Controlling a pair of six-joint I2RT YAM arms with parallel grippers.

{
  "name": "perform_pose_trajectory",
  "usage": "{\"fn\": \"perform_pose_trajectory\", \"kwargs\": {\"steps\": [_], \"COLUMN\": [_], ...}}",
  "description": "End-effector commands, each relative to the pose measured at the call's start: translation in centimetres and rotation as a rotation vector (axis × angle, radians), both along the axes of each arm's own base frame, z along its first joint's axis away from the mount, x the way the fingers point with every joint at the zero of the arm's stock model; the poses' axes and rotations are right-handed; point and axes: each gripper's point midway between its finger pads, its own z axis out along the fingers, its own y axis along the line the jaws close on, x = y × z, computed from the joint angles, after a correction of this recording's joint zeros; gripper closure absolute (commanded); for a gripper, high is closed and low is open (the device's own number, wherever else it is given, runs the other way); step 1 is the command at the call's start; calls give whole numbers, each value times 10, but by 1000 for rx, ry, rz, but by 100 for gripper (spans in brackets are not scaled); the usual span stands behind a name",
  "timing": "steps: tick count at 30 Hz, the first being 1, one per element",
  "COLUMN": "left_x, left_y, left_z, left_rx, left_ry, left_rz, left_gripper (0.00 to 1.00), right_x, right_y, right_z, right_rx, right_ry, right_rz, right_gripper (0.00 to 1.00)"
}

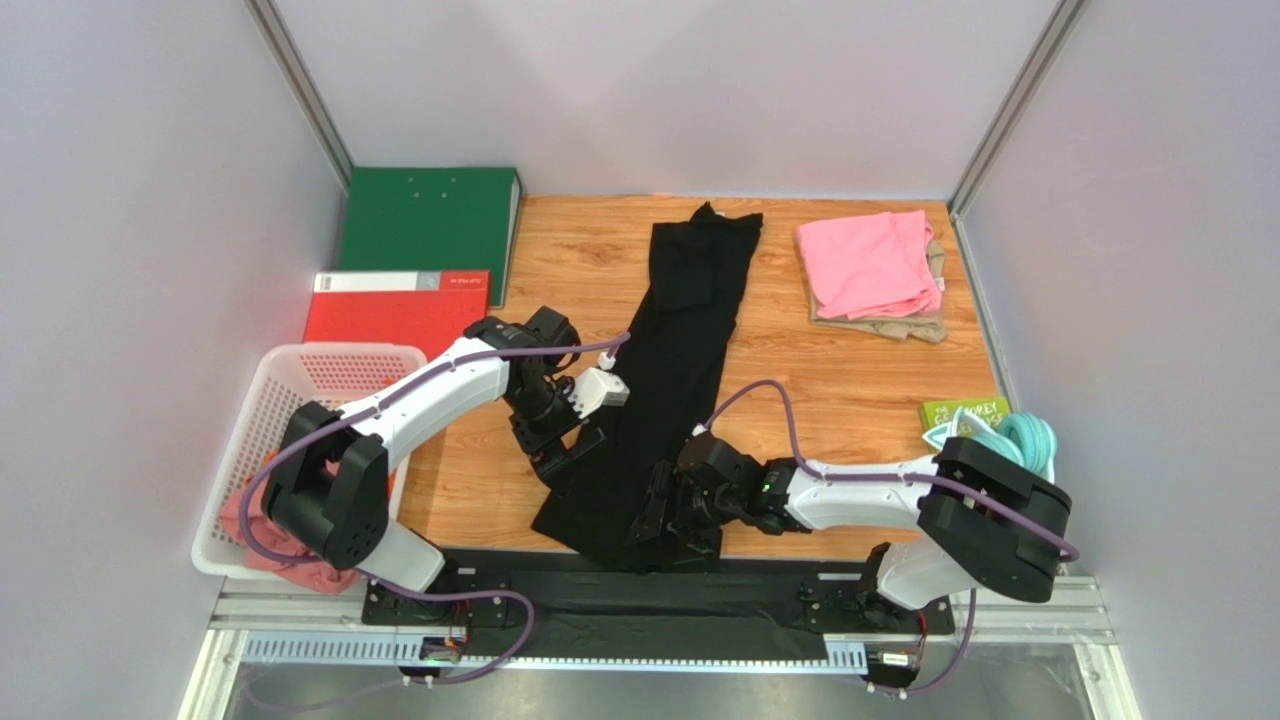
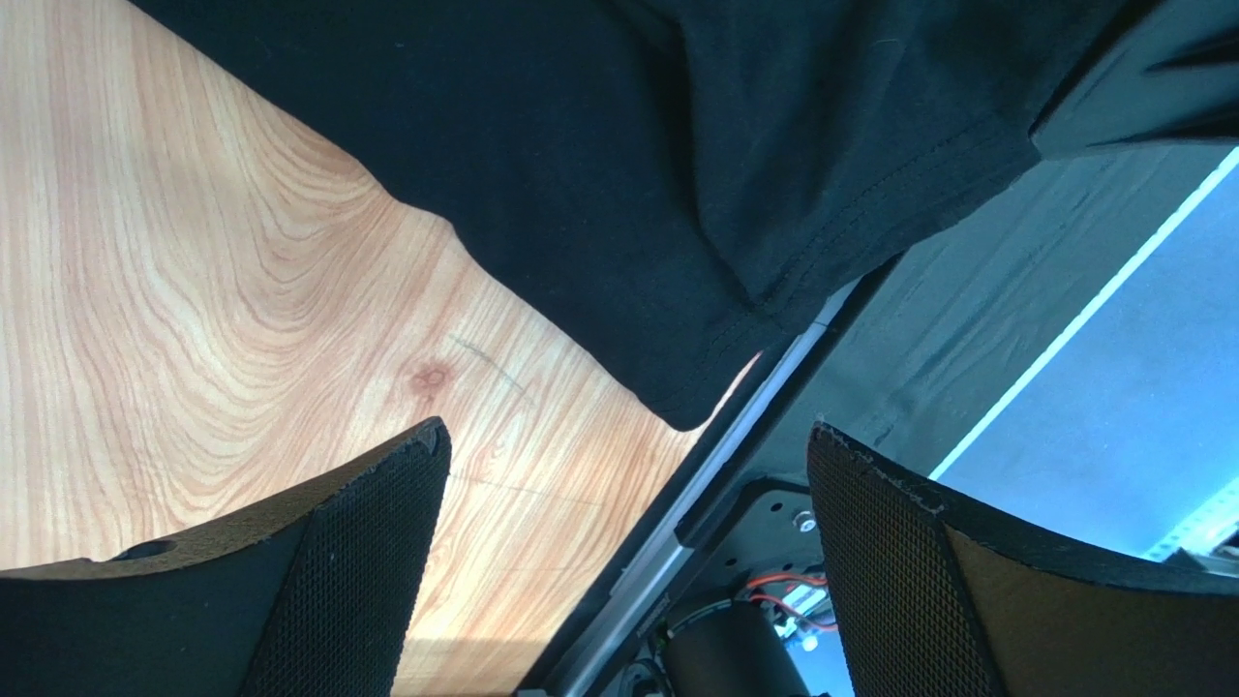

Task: Fold and stack the t-shirts
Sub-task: Rotate the tshirt 80 degrees

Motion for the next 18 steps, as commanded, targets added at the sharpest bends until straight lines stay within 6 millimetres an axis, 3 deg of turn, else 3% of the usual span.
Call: {"fn": "perform_pose_trajectory", "kwargs": {"steps": [1,6,10,18], "left_x": [7,14,20,34], "left_y": [-1,2,6,11], "left_z": [2,7,14,34], "left_rx": [12,24,36,26], "left_ry": [-9,-56,-104,-172], "left_rz": [28,24,17,36], "left_gripper": [3,3,3,2], "right_x": [12,0,-7,-22], "right_y": [11,8,0,-6], "right_z": [8,11,10,3], "right_rx": [57,53,37,16], "right_ry": [-66,-54,-40,3], "right_rz": [-42,-36,-43,-9], "right_gripper": [24,40,66,90]}}
